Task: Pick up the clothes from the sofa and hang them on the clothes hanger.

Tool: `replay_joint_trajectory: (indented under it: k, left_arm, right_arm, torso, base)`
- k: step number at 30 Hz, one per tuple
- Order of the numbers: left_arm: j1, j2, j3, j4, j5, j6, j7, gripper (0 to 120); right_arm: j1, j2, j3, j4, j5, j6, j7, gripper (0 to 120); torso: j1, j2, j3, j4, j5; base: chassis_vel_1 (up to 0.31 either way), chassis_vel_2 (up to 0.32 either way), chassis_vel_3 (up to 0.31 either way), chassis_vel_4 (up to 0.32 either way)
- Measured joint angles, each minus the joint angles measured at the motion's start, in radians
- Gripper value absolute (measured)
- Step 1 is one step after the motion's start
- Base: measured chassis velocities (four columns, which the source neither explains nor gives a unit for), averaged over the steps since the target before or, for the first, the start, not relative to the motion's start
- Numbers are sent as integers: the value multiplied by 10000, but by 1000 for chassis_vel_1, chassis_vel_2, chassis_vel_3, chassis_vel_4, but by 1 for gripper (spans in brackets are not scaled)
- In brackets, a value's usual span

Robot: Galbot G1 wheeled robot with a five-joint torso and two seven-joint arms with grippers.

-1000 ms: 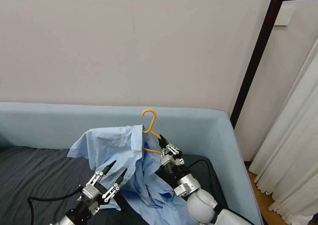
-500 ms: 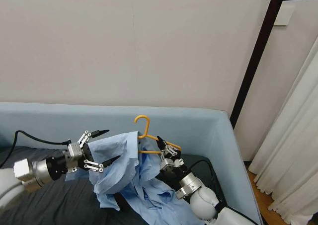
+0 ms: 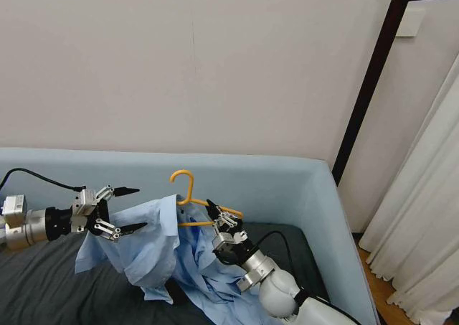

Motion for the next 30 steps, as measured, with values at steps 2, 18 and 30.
replay_joint_trajectory:
  k: [2, 18, 30]
  left_arm:
    - [15, 20, 13, 66, 79, -5, -31, 100]
    - [146, -160, 136, 262, 250, 81, 429, 62]
    - [135, -327, 166, 480, 290, 109, 702, 17]
  right_arm:
    - [7, 48, -25, 31, -23, 3, -14, 4]
    - [88, 149, 39, 122, -667, 201, -69, 4]
    - [79, 219, 104, 176, -912, 418, -58, 4]
  torso:
    - [0, 0, 0, 0, 0]
    - [-1, 0, -1, 0, 0]
    - [0, 0, -1, 0, 1]
  base:
    - [0, 0, 0, 0]
    - [0, 0, 0, 0]
    - [0, 0, 0, 0]
